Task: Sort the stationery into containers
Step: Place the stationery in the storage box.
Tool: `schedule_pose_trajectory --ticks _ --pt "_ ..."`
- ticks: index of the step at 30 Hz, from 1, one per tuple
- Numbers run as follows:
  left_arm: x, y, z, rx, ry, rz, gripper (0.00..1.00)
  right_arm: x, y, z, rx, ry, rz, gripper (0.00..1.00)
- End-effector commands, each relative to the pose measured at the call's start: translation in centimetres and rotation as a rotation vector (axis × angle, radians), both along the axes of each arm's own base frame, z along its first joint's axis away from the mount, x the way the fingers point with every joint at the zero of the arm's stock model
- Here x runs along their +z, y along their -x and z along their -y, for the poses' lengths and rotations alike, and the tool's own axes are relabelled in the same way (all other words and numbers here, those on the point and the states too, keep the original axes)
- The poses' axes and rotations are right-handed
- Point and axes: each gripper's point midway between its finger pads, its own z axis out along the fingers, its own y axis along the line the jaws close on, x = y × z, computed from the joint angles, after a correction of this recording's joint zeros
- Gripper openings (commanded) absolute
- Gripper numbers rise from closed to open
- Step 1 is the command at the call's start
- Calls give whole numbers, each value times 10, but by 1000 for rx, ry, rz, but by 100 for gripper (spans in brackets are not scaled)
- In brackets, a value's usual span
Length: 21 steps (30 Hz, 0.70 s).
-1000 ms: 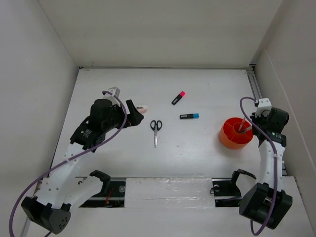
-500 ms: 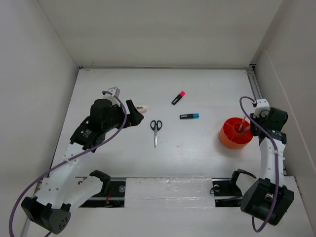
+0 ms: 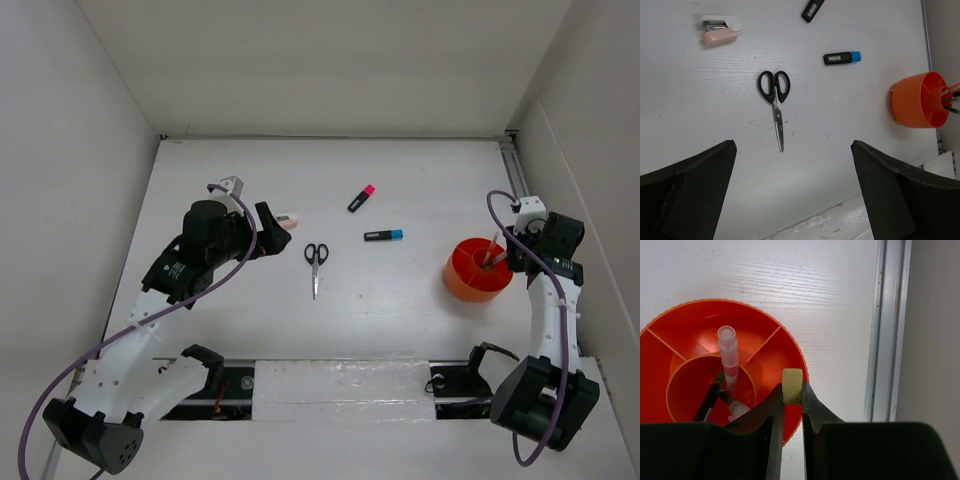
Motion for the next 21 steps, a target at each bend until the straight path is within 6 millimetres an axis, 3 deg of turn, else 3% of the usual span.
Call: schedule_pose_trajectory --ticks 1,21 --pt "8 -2 2 -15 8 38 99 20 -10 -1 18 13 50 6" --pt "13 -3 2 -15 12 47 99 15 -7 4 10 45 20 28"
